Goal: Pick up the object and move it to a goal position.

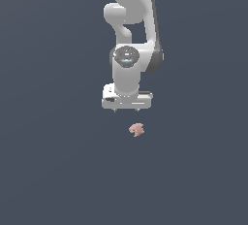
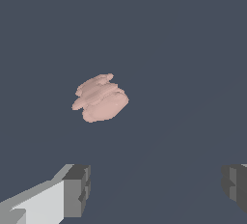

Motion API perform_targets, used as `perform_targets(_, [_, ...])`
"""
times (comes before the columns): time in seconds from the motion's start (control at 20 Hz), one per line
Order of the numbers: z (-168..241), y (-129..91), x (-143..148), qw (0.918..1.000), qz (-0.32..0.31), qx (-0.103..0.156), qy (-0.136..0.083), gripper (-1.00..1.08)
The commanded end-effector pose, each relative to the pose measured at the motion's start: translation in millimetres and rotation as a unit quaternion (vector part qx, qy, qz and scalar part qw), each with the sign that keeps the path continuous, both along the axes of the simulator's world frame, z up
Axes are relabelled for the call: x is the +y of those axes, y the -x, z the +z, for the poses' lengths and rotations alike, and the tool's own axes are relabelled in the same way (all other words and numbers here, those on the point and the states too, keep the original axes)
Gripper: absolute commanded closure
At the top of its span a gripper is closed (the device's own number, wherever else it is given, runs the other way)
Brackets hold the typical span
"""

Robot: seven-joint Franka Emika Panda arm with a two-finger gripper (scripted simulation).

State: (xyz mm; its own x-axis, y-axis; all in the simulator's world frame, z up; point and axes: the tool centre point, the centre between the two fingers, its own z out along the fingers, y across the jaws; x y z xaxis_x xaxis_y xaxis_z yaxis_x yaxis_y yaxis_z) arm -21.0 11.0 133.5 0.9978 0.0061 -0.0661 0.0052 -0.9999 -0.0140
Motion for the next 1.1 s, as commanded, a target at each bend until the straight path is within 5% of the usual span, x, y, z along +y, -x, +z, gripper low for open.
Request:
perform_targets(0.0, [0.0,0.0,0.0,1.0,0.0,0.0,0.0,-0.92])
perform_targets(1.05, [-7.2,-1.1,3.5,0.9989,-0.047,0.004,-0.007,-0.92])
